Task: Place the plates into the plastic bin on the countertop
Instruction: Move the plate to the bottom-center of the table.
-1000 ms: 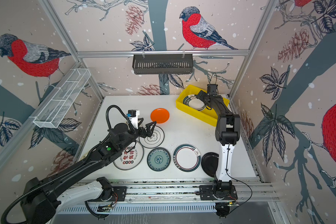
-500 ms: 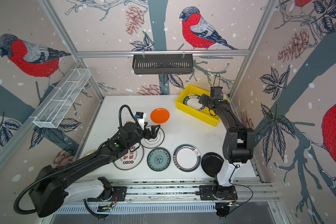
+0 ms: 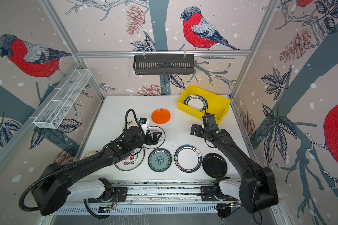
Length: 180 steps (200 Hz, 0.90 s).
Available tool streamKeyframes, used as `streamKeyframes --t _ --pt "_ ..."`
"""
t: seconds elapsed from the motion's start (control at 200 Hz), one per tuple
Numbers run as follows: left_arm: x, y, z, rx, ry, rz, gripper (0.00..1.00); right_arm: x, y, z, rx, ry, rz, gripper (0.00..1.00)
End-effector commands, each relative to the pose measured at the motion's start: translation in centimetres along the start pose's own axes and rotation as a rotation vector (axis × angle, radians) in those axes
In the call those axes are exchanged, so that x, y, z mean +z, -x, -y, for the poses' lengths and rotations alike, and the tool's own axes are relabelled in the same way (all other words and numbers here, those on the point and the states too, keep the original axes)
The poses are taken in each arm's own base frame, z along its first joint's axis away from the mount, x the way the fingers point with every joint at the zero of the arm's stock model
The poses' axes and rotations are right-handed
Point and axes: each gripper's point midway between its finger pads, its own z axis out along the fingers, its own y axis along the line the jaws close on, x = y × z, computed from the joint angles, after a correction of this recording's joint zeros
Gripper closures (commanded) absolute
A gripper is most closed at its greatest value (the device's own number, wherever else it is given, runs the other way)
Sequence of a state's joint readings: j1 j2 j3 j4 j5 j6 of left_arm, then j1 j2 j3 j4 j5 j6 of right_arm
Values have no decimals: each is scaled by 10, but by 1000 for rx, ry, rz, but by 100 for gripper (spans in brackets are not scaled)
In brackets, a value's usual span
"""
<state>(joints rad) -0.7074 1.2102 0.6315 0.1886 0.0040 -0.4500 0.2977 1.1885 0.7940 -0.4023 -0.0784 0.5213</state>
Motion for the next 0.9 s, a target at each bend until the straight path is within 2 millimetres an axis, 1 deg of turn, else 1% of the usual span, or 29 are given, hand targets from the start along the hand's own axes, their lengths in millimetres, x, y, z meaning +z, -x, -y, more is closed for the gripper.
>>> streamKeyframes --t 0.0,0.15,0.255,0.39,0.45,0.505,0.575,0.73,0.796,0.896 --pt "-6 -12 -4 -50 0 -31 2 -3 -16 -13 0 65 -9 1" --pt "-19 -21 -11 -75 24 -38 2 -7 -46 -60 -114 247 -60 1" --pt "-27 -27 -16 -85 40 -45 2 -2 -69 -77 -139 297 -128 0" --pt "-34 -36 -20 -113 42 -56 2 -2 -103 -104 -189 370 -194 5" --pt "-36 -40 -19 -129 33 -63 2 -2 -113 -113 -197 388 -209 5" --pt "-38 -45 -19 -145 22 -68 2 -2 -117 -119 -195 406 -207 6" --pt "-38 -50 -20 -159 19 -72 2 2 -120 -122 -184 409 -199 8" --pt "-37 -60 -22 -169 23 -98 2 9 -125 -115 -159 367 -196 11" --pt "-36 -62 -21 -169 23 -103 2 12 -128 -108 -161 329 -196 11" --pt "-35 -61 -18 -170 20 -96 2 20 -134 -92 -163 242 -196 11"
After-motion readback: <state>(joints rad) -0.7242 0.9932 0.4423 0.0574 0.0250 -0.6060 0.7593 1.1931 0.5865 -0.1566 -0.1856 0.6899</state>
